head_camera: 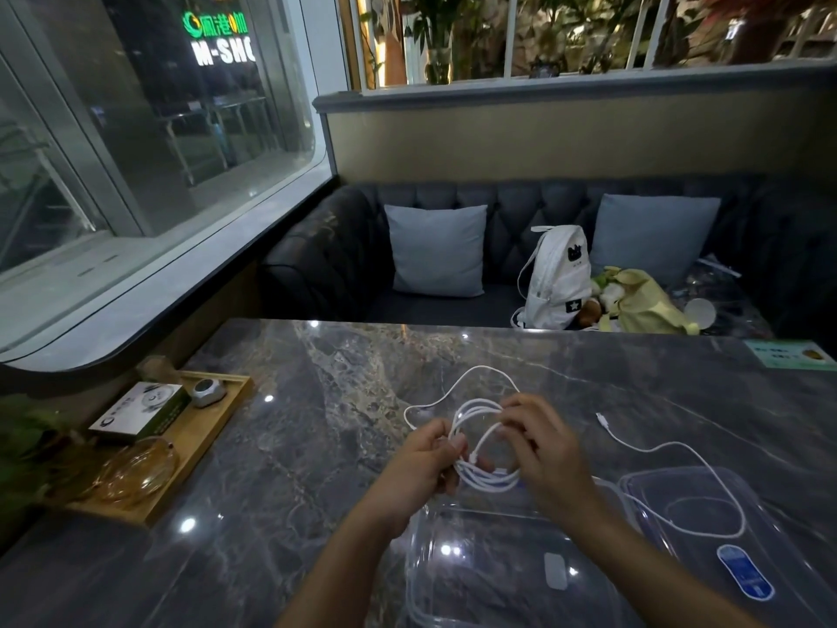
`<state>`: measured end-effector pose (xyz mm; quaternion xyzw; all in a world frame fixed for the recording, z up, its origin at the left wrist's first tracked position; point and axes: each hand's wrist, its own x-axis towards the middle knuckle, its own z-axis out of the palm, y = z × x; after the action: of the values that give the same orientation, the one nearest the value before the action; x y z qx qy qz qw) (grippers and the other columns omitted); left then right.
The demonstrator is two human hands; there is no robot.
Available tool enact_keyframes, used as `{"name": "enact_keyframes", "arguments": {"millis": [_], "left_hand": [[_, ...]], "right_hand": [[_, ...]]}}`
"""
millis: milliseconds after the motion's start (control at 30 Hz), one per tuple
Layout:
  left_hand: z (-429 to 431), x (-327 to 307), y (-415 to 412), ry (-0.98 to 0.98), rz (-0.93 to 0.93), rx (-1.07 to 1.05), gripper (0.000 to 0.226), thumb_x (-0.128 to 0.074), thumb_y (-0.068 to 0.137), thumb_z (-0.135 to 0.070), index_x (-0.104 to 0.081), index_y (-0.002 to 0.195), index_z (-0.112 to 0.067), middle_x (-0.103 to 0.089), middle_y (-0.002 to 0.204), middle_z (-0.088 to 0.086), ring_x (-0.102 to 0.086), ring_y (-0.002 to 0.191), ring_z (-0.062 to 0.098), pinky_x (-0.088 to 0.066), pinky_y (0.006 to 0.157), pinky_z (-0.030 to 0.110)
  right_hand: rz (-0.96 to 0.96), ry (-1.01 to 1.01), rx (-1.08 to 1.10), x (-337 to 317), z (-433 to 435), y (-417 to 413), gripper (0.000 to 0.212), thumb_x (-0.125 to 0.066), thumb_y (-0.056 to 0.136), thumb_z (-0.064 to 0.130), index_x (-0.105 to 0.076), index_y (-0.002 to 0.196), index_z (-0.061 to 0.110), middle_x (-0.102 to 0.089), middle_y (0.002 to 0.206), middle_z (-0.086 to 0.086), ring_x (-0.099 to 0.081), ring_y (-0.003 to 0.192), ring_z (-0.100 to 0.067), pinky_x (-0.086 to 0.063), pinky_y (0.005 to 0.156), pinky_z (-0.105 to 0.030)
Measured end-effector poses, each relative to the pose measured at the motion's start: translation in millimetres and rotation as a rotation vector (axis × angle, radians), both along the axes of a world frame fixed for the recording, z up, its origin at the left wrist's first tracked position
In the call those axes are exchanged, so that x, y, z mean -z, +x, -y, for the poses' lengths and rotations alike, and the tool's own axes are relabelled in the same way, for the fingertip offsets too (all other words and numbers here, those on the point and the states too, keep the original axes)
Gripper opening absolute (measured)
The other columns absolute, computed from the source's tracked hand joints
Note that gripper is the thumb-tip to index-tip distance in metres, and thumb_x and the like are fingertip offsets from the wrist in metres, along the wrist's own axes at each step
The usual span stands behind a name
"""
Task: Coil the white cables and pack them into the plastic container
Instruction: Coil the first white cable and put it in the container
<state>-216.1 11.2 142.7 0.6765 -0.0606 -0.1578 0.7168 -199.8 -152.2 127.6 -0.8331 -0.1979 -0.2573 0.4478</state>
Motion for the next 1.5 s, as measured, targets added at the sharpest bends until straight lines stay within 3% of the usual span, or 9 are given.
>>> {"name": "enact_keyframes", "arguments": {"millis": [167, 367, 533, 600, 700, 900, 1067, 1233, 1500], "left_hand": [[3.2, 9.3, 4.4, 0.063, 0.031, 0.005, 0.017, -0.044, 0.096, -0.016, -0.048, 0.080, -0.013, -0.055, 0.086, 0.025, -0.044, 0.044, 0.006, -0.032, 0.047, 0.020], [5.7, 21.5, 9.4, 0.107, 0.059, -0.060, 0.022, -0.046, 0.094, -0.011, -0.055, 0.076, -0.017, -0.066, 0.066, -0.006, -0.057, 0.059, 0.007, -0.046, 0.059, 0.017], [10.3, 27.5, 9.9, 0.403, 0.148, -0.355, 0.015, -0.068, 0.080, -0.030, -0.055, 0.073, -0.025, -0.060, 0.075, -0.008, -0.058, 0.076, 0.013, -0.046, 0.075, 0.031], [10.8, 28.2, 8.7, 0.755, 0.238, -0.516, 0.032, -0.068, 0.074, -0.049, -0.049, 0.075, -0.023, -0.055, 0.075, -0.007, -0.054, 0.076, 0.017, -0.042, 0.071, 0.035], [15.9, 26.1, 7.2, 0.887, 0.240, -0.450, 0.044, -0.057, 0.078, -0.059, -0.055, 0.079, -0.015, -0.062, 0.071, -0.002, -0.059, 0.070, 0.018, -0.043, 0.063, 0.035], [21.6, 24.5, 11.1, 0.341, -0.047, -0.349, 0.033, -0.070, 0.079, -0.029, -0.056, 0.056, -0.010, -0.055, 0.055, 0.007, -0.055, 0.060, 0.021, -0.045, 0.060, 0.030], [28.1, 11.3, 13.5, 0.095, -0.170, -0.338, 0.017, -0.058, 0.079, 0.009, -0.062, 0.076, -0.007, -0.063, 0.057, 0.002, -0.057, 0.053, 0.009, -0.044, 0.051, 0.017], [25.4, 8.1, 14.7, 0.033, -0.184, -0.230, 0.023, -0.047, 0.086, 0.012, -0.058, 0.091, -0.008, -0.057, 0.065, 0.005, -0.054, 0.049, 0.003, -0.042, 0.050, 0.013], [21.6, 20.7, 15.4, -0.538, -0.211, -0.124, 0.057, -0.051, 0.077, 0.017, -0.044, 0.128, -0.009, -0.067, 0.082, 0.010, -0.065, 0.066, 0.014, -0.055, 0.065, 0.022]], "right_hand": [[-0.343, 0.421, -0.006, -7.0, -2.4, -2.0, 0.034, -0.060, 0.082, -0.002, -0.059, 0.074, 0.031, -0.064, 0.065, 0.005, -0.062, 0.056, -0.001, -0.048, 0.049, -0.012], [-0.591, 0.632, -0.023, -16.0, -4.6, 4.3, 0.026, -0.057, 0.084, -0.002, -0.065, 0.063, 0.011, -0.053, 0.047, -0.007, -0.047, 0.031, -0.006, -0.040, 0.033, -0.014], [-0.514, 0.631, 0.012, -18.8, -7.4, 7.4, 0.023, -0.060, 0.080, -0.006, -0.068, 0.068, 0.011, -0.054, 0.046, -0.004, -0.048, 0.034, -0.004, -0.045, 0.037, -0.015], [-0.437, 0.542, 0.024, -16.6, -8.1, 7.6, 0.031, -0.061, 0.080, -0.005, -0.066, 0.067, 0.024, -0.058, 0.051, 0.002, -0.052, 0.039, -0.004, -0.046, 0.042, -0.014], [-0.300, 0.329, 0.044, -15.2, -10.9, 7.4, 0.021, -0.064, 0.079, -0.001, -0.069, 0.074, 0.018, -0.060, 0.066, 0.003, -0.055, 0.048, -0.006, -0.051, 0.052, -0.021], [-0.157, 0.188, -0.038, -15.2, -16.7, 4.8, 0.008, -0.065, 0.078, -0.002, -0.071, 0.083, 0.000, -0.063, 0.076, -0.003, -0.058, 0.060, -0.019, -0.052, 0.063, -0.044], [-0.263, 0.243, -0.001, -7.8, -21.9, 4.7, 0.013, -0.062, 0.080, -0.003, -0.070, 0.079, 0.007, -0.062, 0.071, 0.005, -0.059, 0.063, -0.015, -0.051, 0.062, -0.035], [-0.316, 0.157, 0.130, -4.8, -14.6, 13.5, 0.008, -0.062, 0.081, 0.005, -0.068, 0.077, 0.009, -0.067, 0.071, -0.005, -0.059, 0.070, -0.022, -0.046, 0.066, -0.035], [-0.714, 0.554, -0.011, -11.9, -4.4, 25.5, 0.021, -0.062, 0.082, 0.003, -0.065, 0.061, 0.009, -0.059, 0.055, -0.005, -0.051, 0.042, -0.004, -0.044, 0.042, -0.017]]}}
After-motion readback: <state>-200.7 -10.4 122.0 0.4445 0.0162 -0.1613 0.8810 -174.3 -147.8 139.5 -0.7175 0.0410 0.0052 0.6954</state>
